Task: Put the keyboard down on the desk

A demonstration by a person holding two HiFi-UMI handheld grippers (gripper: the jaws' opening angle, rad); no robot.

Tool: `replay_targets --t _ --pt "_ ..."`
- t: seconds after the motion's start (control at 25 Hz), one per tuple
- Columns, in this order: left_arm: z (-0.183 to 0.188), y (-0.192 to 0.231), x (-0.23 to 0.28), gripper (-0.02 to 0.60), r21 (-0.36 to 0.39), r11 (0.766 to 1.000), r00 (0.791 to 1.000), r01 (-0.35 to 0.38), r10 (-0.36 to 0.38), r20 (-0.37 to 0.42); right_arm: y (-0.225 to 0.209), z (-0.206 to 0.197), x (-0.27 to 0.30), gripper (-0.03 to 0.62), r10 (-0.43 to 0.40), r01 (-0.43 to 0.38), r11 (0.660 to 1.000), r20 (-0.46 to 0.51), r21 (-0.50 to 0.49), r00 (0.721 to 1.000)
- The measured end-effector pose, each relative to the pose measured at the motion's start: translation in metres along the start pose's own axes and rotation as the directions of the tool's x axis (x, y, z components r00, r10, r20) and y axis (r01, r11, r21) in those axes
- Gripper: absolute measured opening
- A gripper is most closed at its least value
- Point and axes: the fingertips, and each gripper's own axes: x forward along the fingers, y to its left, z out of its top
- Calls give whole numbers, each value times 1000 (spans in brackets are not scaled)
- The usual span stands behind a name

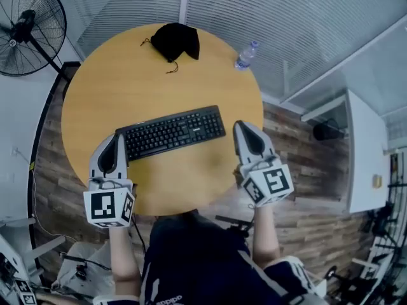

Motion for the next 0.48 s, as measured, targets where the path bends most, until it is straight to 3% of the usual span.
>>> replay_targets --t 0.2,0.48 --pt "40 -24 -40 2 -22 999 995 -38 39 93 25 45 -48 3 49 -43 994 55 -103 997" --pt "66 -64 -89 2 36 998 985 -60 54 162 50 77 -100 3 81 -65 992 147 -109 986"
